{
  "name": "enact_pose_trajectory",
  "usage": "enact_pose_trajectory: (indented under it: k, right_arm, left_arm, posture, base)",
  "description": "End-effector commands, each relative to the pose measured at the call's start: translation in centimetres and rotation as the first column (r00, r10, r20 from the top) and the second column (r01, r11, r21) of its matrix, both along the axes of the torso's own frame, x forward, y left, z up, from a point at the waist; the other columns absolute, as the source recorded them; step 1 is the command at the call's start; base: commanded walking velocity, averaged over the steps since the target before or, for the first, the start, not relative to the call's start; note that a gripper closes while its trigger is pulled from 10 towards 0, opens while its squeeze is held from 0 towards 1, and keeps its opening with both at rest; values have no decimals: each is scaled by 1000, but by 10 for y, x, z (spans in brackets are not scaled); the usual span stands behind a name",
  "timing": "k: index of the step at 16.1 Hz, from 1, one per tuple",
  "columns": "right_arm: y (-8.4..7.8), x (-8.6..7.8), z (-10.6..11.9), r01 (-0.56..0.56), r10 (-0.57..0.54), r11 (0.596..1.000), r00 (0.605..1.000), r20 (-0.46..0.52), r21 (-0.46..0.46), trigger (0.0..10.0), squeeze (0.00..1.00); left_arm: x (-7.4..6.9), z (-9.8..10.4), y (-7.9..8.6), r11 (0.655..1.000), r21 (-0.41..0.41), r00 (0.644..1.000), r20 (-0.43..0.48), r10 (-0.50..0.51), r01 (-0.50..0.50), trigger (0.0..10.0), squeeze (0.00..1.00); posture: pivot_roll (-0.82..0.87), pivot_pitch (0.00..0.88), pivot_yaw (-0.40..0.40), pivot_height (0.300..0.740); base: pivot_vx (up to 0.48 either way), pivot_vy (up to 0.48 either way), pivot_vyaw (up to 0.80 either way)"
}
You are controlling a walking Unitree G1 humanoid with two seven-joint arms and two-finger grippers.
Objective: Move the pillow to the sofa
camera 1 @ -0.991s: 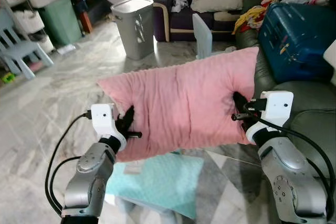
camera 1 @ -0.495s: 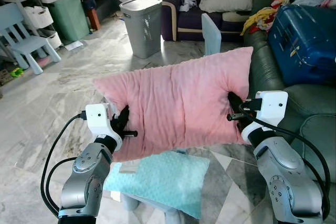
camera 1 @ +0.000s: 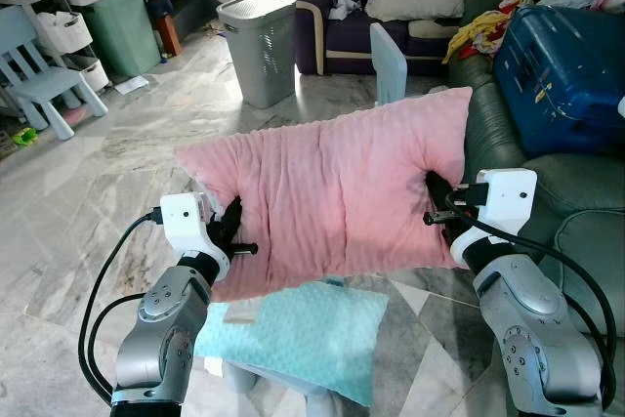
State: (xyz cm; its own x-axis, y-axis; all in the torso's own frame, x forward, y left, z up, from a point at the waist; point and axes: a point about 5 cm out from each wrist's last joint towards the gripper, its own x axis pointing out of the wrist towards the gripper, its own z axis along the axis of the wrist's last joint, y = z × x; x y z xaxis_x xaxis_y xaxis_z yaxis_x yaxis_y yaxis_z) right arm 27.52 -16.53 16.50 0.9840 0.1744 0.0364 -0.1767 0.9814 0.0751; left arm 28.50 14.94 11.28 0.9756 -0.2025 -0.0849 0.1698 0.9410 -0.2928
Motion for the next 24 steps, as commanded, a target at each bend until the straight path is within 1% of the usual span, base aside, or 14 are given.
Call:
enact_pose_trajectory:
  k: [1, 6, 24]
  right_arm:
    - [3, 0, 10, -8, 8, 1000, 999, 37, 3, 10000, 0]
    - [3, 0, 10, -8, 8, 1000, 999, 38, 4, 10000, 0]
    - [4, 2, 11, -10, 10, 1000, 999, 44, 6, 10000, 0]
  left_arm:
    - [2, 4, 2, 1000, 5, 1000, 10, 6, -6, 10000, 0]
    - [2, 5, 2, 1000, 4, 1000, 10, 6, -6, 10000, 0]
    - [5, 5, 2, 1000, 13, 1000, 13, -3, 3, 10000, 0]
  posture:
    - [-191, 0, 49, 740]
    - [-192, 0, 50, 740]
    - [-191, 0, 56, 740]
  base:
    - [0, 0, 0]
    - [-222, 0, 0]
    - [-303, 0, 0]
